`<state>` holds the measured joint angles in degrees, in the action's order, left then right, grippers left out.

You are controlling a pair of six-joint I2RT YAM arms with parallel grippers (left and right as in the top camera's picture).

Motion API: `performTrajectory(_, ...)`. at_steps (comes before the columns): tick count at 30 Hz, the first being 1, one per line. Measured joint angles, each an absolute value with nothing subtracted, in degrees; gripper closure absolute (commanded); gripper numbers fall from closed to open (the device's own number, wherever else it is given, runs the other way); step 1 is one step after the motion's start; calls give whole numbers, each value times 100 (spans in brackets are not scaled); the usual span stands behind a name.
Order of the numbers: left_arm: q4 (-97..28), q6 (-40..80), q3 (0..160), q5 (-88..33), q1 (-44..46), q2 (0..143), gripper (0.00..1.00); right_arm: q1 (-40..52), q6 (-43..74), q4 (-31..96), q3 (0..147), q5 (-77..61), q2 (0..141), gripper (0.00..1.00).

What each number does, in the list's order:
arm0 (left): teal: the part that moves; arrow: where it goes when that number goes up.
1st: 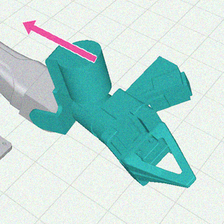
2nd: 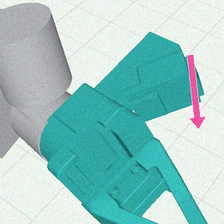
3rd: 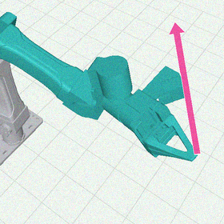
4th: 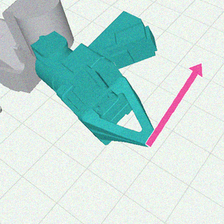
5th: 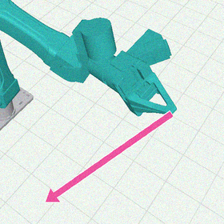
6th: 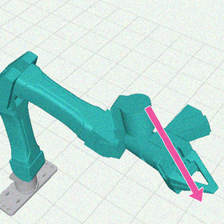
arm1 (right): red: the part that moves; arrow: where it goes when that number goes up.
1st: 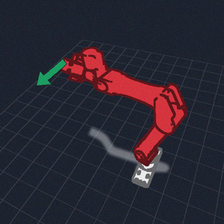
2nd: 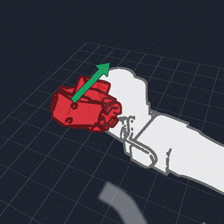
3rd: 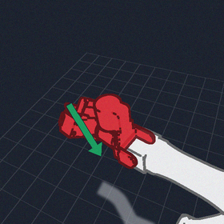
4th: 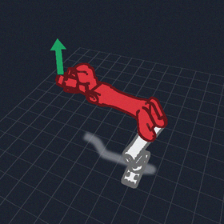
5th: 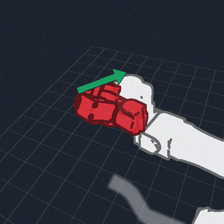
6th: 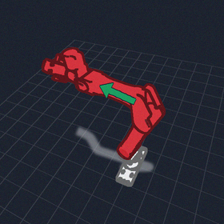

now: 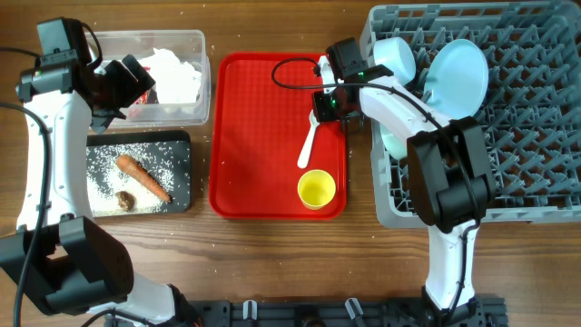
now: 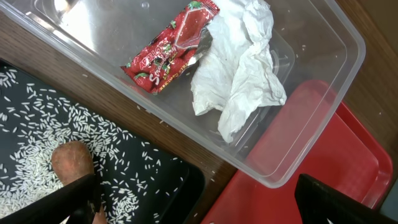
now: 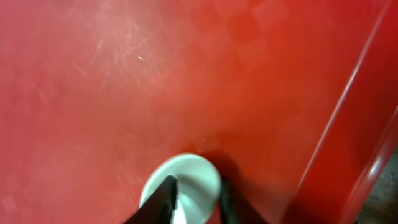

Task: Sort waste into correct bins and load items into the dishwasher rack
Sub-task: 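Reach the right gripper to the white spoon and grasp it, then carry the spoon right and drop it into the dish rack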

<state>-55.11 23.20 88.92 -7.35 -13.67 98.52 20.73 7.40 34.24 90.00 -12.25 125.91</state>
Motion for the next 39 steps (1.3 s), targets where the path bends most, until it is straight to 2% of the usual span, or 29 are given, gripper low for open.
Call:
performTrajectory(2,-5511,2320,8892,-735,-1367,9852,0,2073,773,3433,9000,-1225,12591,96)
performTrajectory(12,-5511,2320,8892,-735,-1367,9852,0,2038,766,3334,9024,-1439,12591,96)
performTrajectory(19,-5511,2320,8892,-735,-1367,9852,0,1612,762,3820,9242,-1608,12512,96)
performTrajectory(29,-5511,2320,8892,-735,-1367,9852,0,1546,718,4077,9253,-1605,11115,96)
performTrajectory(33,-5513,2320,8892,-735,-1367,9852,0,1313,716,4919,9266,-1487,10307,96)
performTrajectory(39,-5511,2320,8892,-735,-1367,9852,0,1,1168,6580,9338,-410,8823,96)
